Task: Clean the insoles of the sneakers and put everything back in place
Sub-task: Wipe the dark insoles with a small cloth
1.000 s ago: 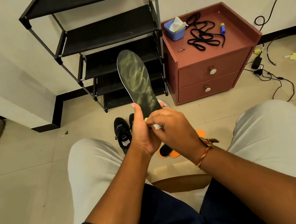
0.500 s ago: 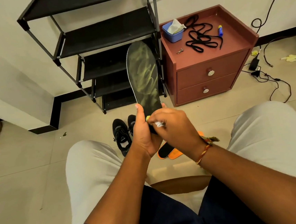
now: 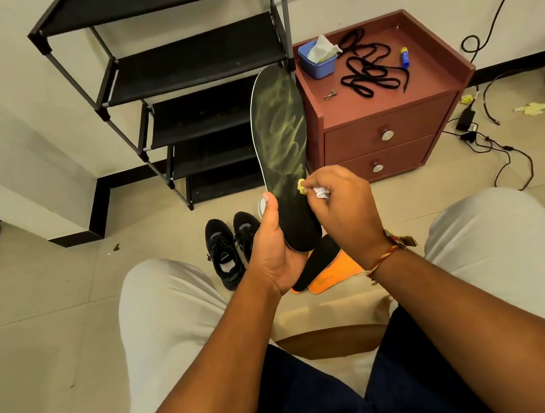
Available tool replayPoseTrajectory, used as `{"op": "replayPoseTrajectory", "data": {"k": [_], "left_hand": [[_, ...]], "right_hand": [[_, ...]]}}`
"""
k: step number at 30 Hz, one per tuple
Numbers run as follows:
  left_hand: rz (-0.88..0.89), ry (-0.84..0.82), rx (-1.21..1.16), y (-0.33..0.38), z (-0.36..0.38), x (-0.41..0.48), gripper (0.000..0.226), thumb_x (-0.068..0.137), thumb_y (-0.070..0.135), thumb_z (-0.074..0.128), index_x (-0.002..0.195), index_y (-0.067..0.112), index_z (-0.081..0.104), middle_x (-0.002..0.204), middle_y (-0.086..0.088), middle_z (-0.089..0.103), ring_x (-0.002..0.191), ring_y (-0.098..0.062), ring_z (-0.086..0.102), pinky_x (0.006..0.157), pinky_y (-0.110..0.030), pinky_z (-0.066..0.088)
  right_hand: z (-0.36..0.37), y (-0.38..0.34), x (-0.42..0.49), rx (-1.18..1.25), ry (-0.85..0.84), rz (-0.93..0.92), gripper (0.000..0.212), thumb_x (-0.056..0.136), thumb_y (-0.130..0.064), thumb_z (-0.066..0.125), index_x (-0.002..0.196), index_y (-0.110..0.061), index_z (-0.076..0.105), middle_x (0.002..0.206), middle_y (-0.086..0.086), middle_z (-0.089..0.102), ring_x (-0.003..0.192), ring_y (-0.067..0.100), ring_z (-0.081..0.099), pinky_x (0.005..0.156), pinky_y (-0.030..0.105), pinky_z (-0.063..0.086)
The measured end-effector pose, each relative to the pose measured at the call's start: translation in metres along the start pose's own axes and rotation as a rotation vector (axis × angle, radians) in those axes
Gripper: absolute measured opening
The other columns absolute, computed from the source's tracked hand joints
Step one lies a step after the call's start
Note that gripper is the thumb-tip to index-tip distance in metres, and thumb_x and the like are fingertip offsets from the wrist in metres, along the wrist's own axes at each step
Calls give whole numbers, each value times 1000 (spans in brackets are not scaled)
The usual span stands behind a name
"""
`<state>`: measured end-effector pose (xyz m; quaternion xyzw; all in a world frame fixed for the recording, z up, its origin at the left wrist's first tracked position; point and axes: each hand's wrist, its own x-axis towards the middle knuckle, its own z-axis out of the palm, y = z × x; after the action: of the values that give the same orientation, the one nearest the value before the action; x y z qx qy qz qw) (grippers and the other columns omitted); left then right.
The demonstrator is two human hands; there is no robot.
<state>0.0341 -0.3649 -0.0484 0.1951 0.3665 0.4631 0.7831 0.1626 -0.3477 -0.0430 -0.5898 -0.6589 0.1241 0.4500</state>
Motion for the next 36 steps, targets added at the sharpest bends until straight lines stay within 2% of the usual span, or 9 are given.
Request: {"op": "replayPoseTrajectory", "data": {"k": [2,4,7,11,16,21,26,30,36], "left_hand": [[-14,-19,1,0,-1,0,69,105,57,22,120,15,74,133,-12,66,127,-22,60,107,-36,46],[-17,-8,14,0,-3,1,65,106,55,23,131,12,66,137,-13,63,131,-23,57,113,-38,41],[-3,20,66,0,-8,4,60,107,50,26,143,11,53,142,-14,59,134,-25,54,116,-40,37],[4,31,99,4,-13,6,56,107,43,25,139,9,58,138,-18,61,130,-31,57,112,-46,42],[21,33,78,9,-18,7,64,102,48,27,141,6,55,141,-22,57,131,-35,55,113,-48,40],[31,37,-19,14,-14,7,96,88,85,22,139,12,58,140,-18,59,129,-32,58,110,-49,42],[76,91,-71,11,-5,2,96,84,88,21,127,16,67,134,-17,64,123,-30,63,104,-45,48],[77,96,-94,8,-4,3,97,83,89,21,108,16,79,136,-15,62,127,-30,59,111,-45,43],[11,65,-98,9,-12,7,124,70,98,32,141,-1,51,146,-22,49,141,-34,44,119,-45,34]], "right_hand": [[0,1,-1,58,-16,59,10,90,-11,69,98,-13,75,98,-2,69,92,6,61,83,8,45],[1,3,-3,118,-39,147,8,90,-14,69,96,-17,74,98,-5,68,93,4,61,80,3,42],[3,4,-3,165,-63,234,9,90,-16,70,96,-21,73,98,-6,67,93,5,61,79,6,43],[2,4,-4,203,-69,245,10,88,-13,72,96,-19,76,96,-5,68,91,6,63,78,9,47],[6,4,-8,130,-78,103,13,83,-5,71,92,-13,76,94,0,68,87,7,61,80,4,42],[9,3,-14,-18,-150,-68,13,86,-3,68,96,-10,74,99,6,66,90,20,62,80,28,53],[14,-4,-20,-91,-111,-95,15,89,-4,64,100,-8,74,101,9,69,91,24,64,80,33,54],[19,-14,-27,-147,-55,-110,18,86,-5,62,98,-10,75,99,7,72,91,26,64,80,35,53],[24,-29,-37,39,-120,-185,20,85,-2,67,96,-14,77,100,-1,74,98,17,66,95,36,51]]}}
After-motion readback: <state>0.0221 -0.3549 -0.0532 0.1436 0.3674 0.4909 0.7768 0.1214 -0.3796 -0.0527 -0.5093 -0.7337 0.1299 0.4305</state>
